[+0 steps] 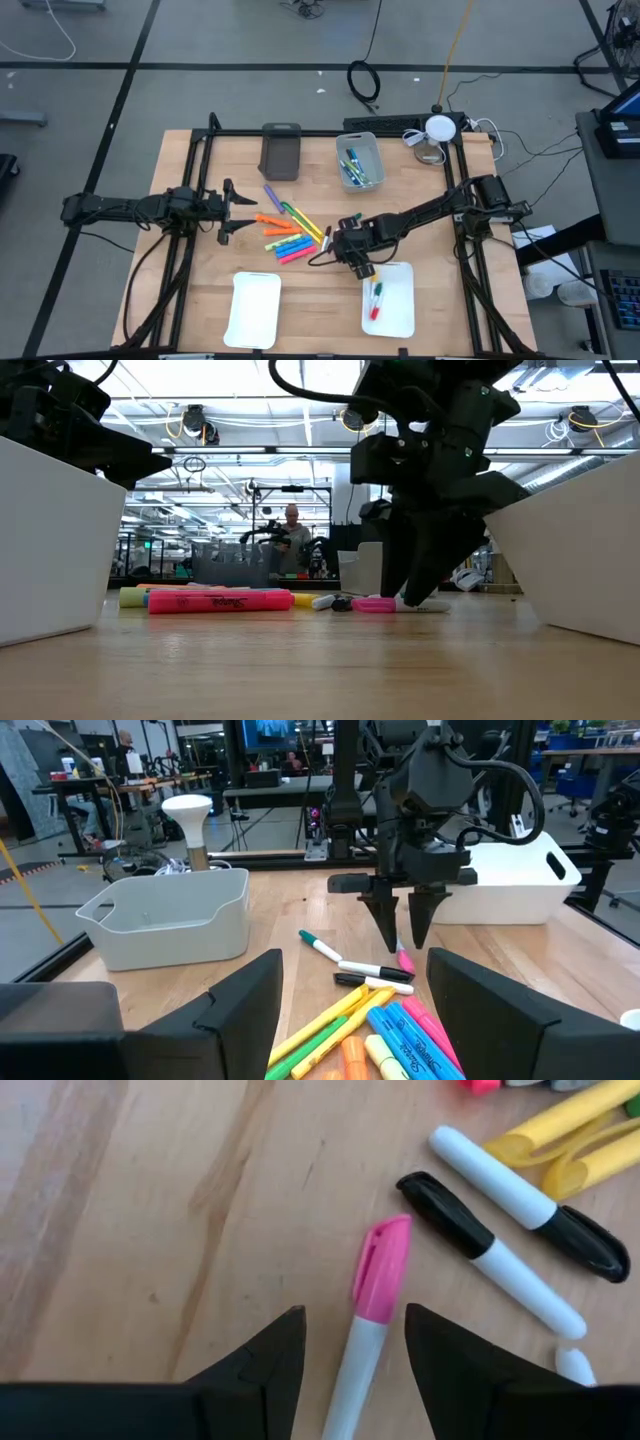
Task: Pick & Place Markers
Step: Put the pink highlighter pen into the right white bin
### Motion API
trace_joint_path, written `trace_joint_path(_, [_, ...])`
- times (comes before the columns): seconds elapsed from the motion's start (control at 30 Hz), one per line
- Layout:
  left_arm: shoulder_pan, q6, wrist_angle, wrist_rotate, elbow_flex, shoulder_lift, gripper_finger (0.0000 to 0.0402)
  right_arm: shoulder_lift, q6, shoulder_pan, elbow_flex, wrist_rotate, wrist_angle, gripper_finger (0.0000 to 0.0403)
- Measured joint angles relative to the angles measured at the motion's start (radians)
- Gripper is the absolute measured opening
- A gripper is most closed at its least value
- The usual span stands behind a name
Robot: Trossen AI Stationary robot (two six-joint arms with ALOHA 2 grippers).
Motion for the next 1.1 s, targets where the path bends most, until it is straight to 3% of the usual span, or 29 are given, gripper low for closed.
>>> trace_joint_path(0.33, [0.0,0.0,0.0,0.0,0.0,0.0,0.0251,0.0,0.042,0.0,0.119,0.013,-0.16,0.016])
trace_joint_path(0.53, [0.0,0.0,0.0,0.0,0.0,0.0,0.0251,0.006,0.066,0.013,0.299,0.099,-0.368,0.016])
trace_joint_path(0.67, [0.0,0.0,0.0,0.0,0.0,0.0,0.0251,0.038,0.134,0.013,0.399,0.103,-0.397,0.016])
trace_joint_path(1.1, [0.0,0.0,0.0,0.0,0.0,0.0,0.0251,0.206,0.157,0.019,0.417,0.104,-0.437,0.016])
